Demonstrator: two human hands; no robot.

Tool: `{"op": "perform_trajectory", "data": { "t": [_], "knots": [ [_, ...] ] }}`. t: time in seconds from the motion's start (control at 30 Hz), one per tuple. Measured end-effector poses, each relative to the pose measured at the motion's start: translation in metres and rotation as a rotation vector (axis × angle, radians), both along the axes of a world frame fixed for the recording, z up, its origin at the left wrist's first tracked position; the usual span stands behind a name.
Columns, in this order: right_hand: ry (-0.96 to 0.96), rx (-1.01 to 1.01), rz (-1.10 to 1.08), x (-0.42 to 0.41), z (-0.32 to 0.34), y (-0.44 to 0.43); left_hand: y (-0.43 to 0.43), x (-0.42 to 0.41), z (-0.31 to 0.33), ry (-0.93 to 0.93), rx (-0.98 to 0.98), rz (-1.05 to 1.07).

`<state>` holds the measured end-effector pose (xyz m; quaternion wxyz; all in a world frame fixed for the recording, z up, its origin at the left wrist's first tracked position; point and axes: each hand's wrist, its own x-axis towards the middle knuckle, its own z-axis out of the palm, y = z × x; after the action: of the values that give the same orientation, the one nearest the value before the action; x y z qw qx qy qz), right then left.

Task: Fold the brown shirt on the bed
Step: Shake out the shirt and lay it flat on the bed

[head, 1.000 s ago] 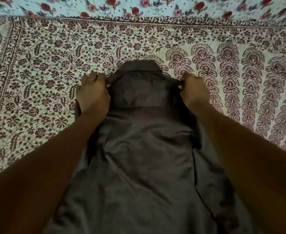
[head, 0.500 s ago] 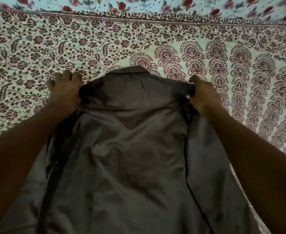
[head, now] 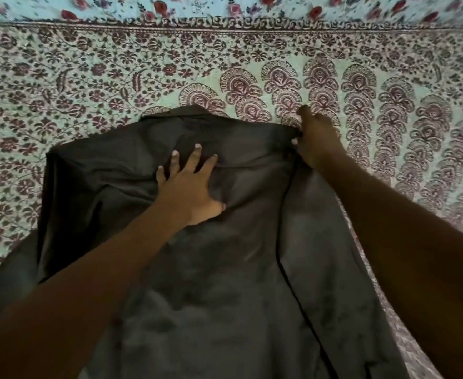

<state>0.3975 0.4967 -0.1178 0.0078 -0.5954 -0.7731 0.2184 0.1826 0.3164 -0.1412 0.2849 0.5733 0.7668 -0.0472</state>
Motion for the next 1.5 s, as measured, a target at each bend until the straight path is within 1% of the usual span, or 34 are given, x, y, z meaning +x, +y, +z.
{"op": "perform_trajectory", "data": {
  "t": [0.07, 0.13, 0.2, 0.23, 0.3, 0.37, 0.43, 0.47, 0.5, 0.57, 0.6, 0.63, 0.67, 0.7, 0.8, 0.87, 0.9, 0.97, 1.0, 1.03, 1.07, 1.1, 1.13, 1.2, 1.23, 1.27, 1.33, 1.37, 1.43, 1.5],
  "knots": [
    [0.03, -0.062, 0.005, 0.005, -0.002, -0.019, 0.009, 0.018, 0.004, 0.004, -0.091, 0.016],
    [0.053, -0.179, 0.034, 0.02, -0.003, -0.036, 0.013, 0.03, 0.003, 0.035, -0.138, 0.007],
    [0.089, -0.25, -0.014, 0.048, -0.007, -0.035, 0.014, 0.032, -0.002, 0.045, -0.159, 0.041],
    [0.116, -0.229, -0.085, 0.064, -0.008, -0.027, 0.014, 0.034, -0.005, 0.037, -0.159, 0.067],
    [0.126, -0.125, -0.244, 0.091, -0.005, -0.01, 0.013, 0.037, -0.009, 0.039, -0.148, 0.102],
    [-0.006, 0.01, -0.268, 0.103, -0.002, -0.003, 0.013, 0.04, -0.011, 0.054, -0.14, 0.117],
    [-0.208, 0.212, -0.142, 0.101, 0.004, -0.015, 0.014, 0.044, -0.008, 0.078, -0.144, 0.125],
    [-0.242, 0.318, -0.053, 0.096, 0.006, -0.029, 0.013, 0.048, -0.005, 0.108, -0.121, 0.124],
    [-0.221, 0.381, 0.069, 0.089, 0.004, -0.047, 0.011, 0.053, -0.003, 0.155, -0.064, 0.114],
    [-0.124, 0.374, 0.401, 0.079, -0.007, -0.095, -0.002, 0.072, 0.004, 0.238, 0.151, 0.043],
    [-0.082, 0.304, 0.564, 0.078, -0.018, -0.123, -0.015, 0.081, 0.003, 0.246, 0.266, -0.002],
    [-0.075, 0.218, 0.695, 0.083, -0.027, -0.148, -0.032, 0.089, -0.001, 0.239, 0.351, -0.033],
    [-0.098, 0.162, 0.743, 0.092, -0.032, -0.162, -0.049, 0.091, -0.006, 0.229, 0.382, -0.042],
    [-0.108, 0.143, 0.7, 0.108, -0.038, -0.167, -0.067, 0.088, -0.014, 0.219, 0.368, -0.012],
    [-0.146, 0.138, 0.301, 0.154, -0.041, -0.153, -0.127, 0.055, -0.036, 0.214, 0.298, 0.243],
    [-0.206, 0.083, 0.146, 0.161, -0.037, -0.146, -0.16, 0.028, -0.037, 0.228, 0.303, 0.35],
    [-0.226, 0.101, 0.111, 0.154, -0.033, -0.151, -0.175, 0.017, -0.034, 0.21, 0.297, 0.38],
    [-0.188, 0.237, 0.148, 0.125, -0.024, -0.177, -0.204, 0.002, -0.023, 0.162, 0.283, 0.385],
    [-0.145, 0.276, 0.228, 0.112, -0.023, -0.193, -0.217, -0.002, -0.02, 0.155, 0.278, 0.367],
    [-0.111, 0.275, 0.361, 0.101, -0.027, -0.21, -0.232, -0.006, -0.017, 0.159, 0.273, 0.357],
    [-0.111, 0.227, 0.503, 0.097, -0.033, -0.225, -0.246, -0.011, -0.017, 0.162, 0.262, 0.365],
    [-0.129, 0.185, 0.575, 0.097, -0.042, -0.237, -0.258, -0.016, -0.016, 0.16, 0.246, 0.398],
    [-0.145, 0.157, 0.547, 0.101, -0.049, -0.244, -0.27, -0.022, -0.016, 0.148, 0.232, 0.452],
    [-0.155, 0.156, 0.292, 0.111, -0.057, -0.251, -0.287, -0.033, -0.016, 0.147, 0.202, 0.527],
    [-0.161, 0.167, 0.168, 0.113, -0.059, -0.256, -0.293, -0.037, -0.016, 0.168, 0.191, 0.531],
    [-0.171, 0.158, 0.094, 0.11, -0.058, -0.258, -0.299, -0.041, -0.016, 0.197, 0.188, 0.518],
    [-0.162, 0.085, 0.023, 0.097, -0.055, -0.261, -0.3, -0.047, -0.014, 0.214, 0.207, 0.503],
    [-0.144, 0.085, -0.007, 0.089, -0.05, -0.266, -0.3, -0.048, -0.012, 0.204, 0.226, 0.52],
    [-0.141, 0.197, -0.055, 0.079, -0.044, -0.282, -0.296, -0.048, -0.009, 0.19, 0.305, 0.576],
    [-0.153, 0.256, -0.184, 0.076, -0.043, -0.296, -0.297, -0.049, -0.006, 0.181, 0.381, 0.667]
  ]
}}
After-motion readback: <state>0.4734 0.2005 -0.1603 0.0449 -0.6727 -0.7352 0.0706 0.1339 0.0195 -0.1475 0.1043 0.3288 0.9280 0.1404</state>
